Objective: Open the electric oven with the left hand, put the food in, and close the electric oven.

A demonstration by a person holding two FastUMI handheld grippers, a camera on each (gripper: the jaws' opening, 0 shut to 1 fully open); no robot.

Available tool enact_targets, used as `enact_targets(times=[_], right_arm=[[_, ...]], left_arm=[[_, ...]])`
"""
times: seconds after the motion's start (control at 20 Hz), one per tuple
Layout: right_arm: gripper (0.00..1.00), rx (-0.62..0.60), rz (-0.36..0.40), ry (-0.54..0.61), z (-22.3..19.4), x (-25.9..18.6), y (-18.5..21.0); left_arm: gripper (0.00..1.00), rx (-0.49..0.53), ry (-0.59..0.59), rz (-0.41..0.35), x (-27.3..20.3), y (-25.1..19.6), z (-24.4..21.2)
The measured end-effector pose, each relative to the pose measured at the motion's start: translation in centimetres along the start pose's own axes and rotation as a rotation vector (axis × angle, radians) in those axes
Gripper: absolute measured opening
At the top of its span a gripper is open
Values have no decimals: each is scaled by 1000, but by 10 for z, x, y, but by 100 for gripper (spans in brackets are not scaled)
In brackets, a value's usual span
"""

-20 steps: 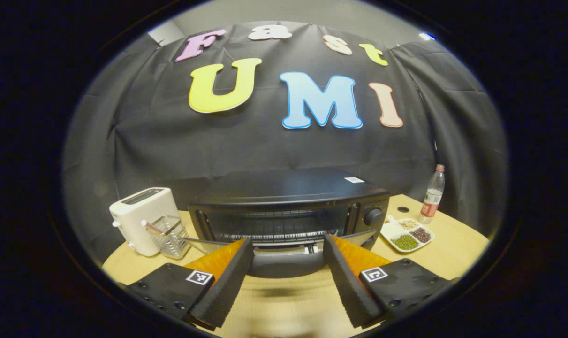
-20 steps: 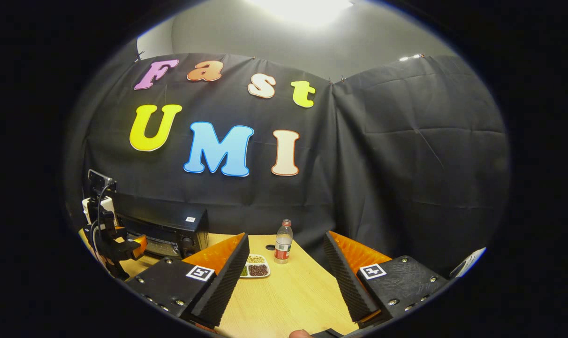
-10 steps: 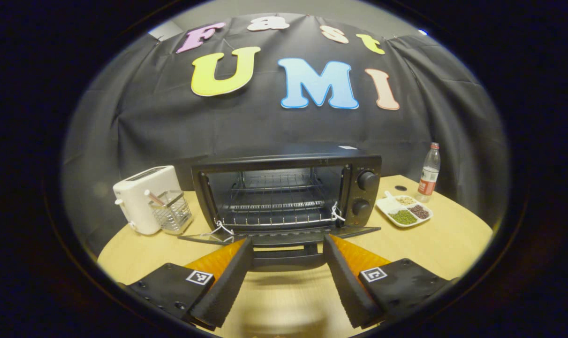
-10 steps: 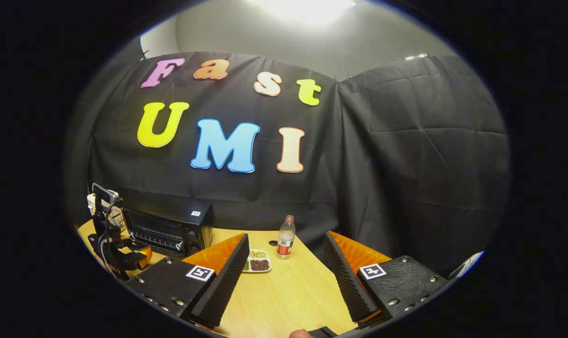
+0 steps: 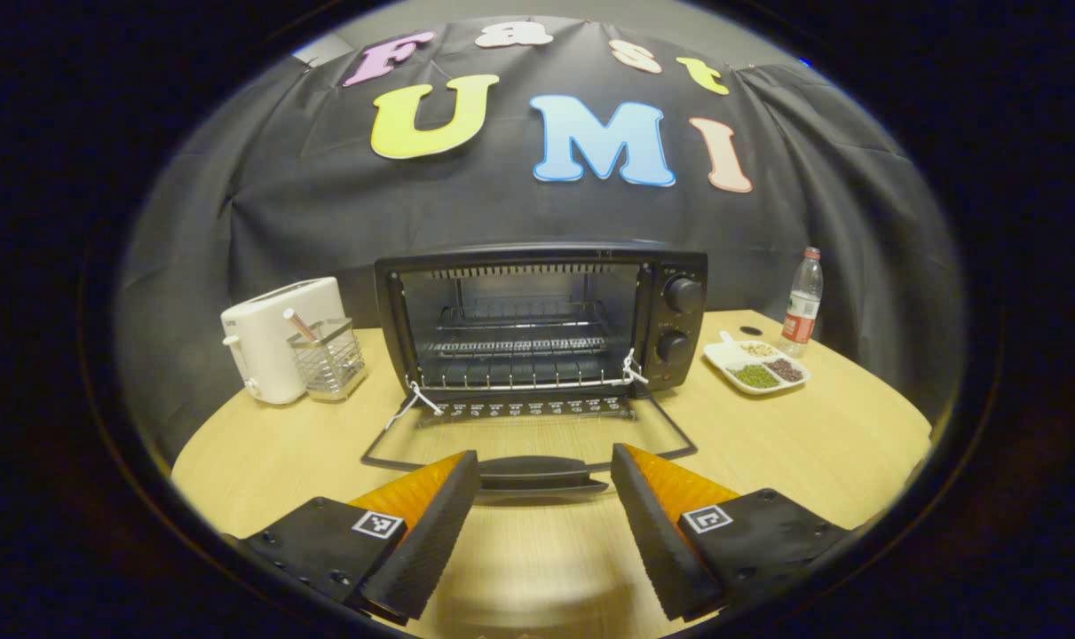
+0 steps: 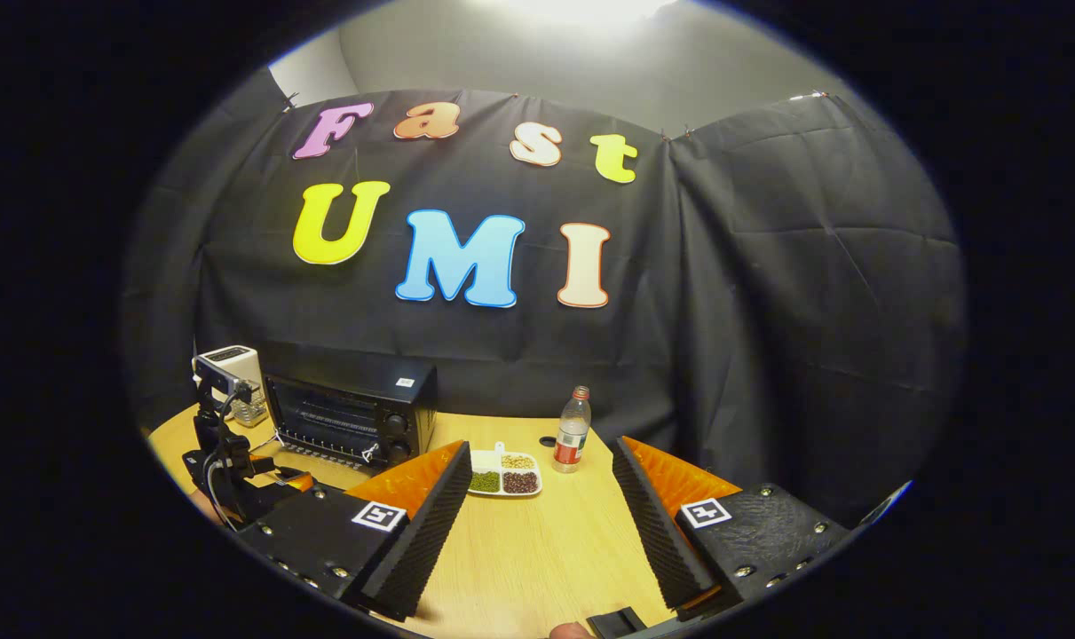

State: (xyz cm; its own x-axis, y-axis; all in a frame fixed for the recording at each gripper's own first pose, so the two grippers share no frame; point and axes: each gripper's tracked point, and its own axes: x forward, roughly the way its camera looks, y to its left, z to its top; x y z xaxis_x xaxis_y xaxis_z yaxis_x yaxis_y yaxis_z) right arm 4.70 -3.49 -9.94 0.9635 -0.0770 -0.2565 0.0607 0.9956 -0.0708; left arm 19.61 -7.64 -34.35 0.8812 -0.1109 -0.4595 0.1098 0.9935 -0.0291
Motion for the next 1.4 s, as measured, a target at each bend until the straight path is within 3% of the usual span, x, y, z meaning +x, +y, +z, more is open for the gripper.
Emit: enact_targets(times=[0.25, 0.5, 0.6, 0.75, 0.95, 1.25, 1.4], right_arm=[[97, 43, 136, 43, -15, 6, 33], [97, 76, 279, 156, -56, 7, 69], [97, 83, 315, 205, -74, 7, 80], [97, 105, 365, 287, -101, 5, 94], [98, 138, 440, 402, -139, -6, 115], [99, 191, 506, 537, -176, -14, 133], [98, 243, 537, 610, -193, -22, 143]], left_arm=[[100, -50, -99, 35, -47, 12, 52], [98, -71, -231, 38, -98, 14, 116], [94, -72, -277, 42, -117, 16, 138], [98, -77, -344, 54, -146, 20, 167], [100, -67, -409, 80, -178, 29, 189], [94, -61, -451, 107, -210, 37, 203], [100, -62, -453, 116, -218, 40, 202]])
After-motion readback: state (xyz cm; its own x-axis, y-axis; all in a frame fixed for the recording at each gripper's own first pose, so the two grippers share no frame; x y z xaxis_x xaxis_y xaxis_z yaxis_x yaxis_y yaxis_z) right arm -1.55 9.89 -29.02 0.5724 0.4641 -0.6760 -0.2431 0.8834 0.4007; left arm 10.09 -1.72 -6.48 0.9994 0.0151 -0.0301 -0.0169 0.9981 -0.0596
